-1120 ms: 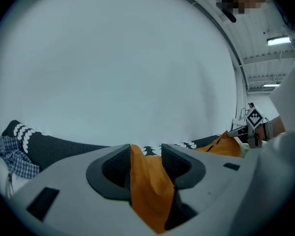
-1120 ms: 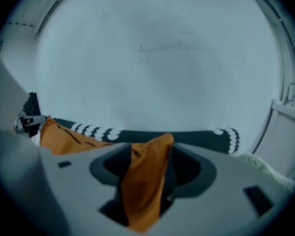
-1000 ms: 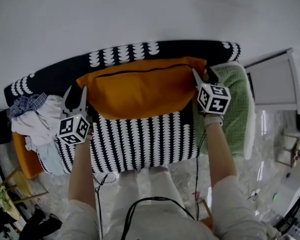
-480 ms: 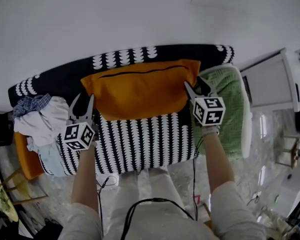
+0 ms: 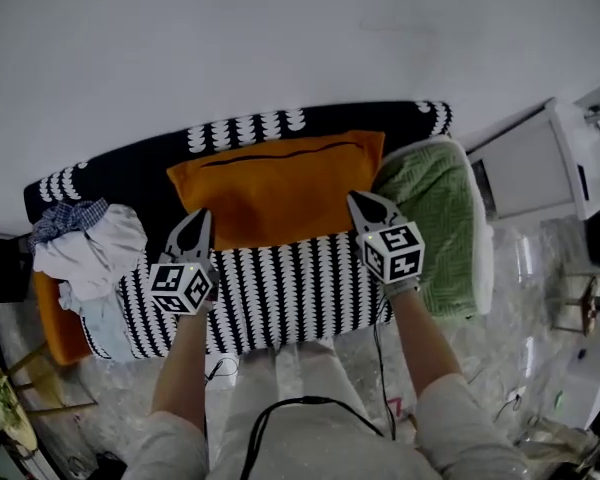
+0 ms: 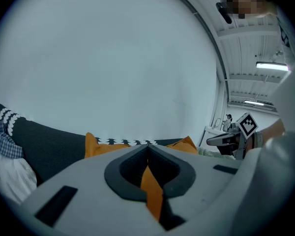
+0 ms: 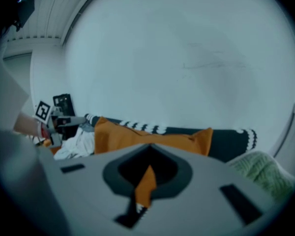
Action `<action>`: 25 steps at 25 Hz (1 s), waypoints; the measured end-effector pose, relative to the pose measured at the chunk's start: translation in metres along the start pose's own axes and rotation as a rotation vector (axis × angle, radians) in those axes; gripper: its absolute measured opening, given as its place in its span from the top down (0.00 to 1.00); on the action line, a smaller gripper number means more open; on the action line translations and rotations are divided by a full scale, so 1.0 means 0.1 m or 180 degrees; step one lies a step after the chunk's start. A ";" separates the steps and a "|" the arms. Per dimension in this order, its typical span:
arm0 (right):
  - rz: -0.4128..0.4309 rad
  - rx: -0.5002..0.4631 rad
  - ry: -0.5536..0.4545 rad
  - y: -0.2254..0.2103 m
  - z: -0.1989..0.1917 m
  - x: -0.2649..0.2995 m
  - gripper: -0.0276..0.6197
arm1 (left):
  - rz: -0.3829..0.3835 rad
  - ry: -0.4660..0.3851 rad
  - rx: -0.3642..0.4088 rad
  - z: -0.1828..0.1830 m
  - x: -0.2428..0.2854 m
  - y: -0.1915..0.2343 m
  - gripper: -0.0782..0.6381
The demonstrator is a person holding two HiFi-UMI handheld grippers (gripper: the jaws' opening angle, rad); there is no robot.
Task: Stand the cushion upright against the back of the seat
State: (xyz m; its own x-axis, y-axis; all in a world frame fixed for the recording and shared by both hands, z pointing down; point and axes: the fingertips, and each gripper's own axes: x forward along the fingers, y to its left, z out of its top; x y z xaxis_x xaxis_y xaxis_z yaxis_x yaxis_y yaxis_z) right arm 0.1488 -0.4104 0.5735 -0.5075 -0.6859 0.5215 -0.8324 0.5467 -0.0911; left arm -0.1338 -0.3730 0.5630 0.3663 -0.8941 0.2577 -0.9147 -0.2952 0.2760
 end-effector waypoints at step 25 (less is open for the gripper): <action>0.0583 0.0296 -0.0408 0.95 0.63 -1.10 0.93 | -0.0643 -0.0053 -0.0211 0.56 -0.49 -1.03 0.86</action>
State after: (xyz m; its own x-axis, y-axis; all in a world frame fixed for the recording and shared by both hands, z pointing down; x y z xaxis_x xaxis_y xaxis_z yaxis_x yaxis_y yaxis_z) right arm 0.1117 -0.3132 0.4540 -0.6711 -0.6379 0.3777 -0.7377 0.6251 -0.2551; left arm -0.0670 -0.3173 0.4697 0.5376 -0.8247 0.1758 -0.8096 -0.4466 0.3808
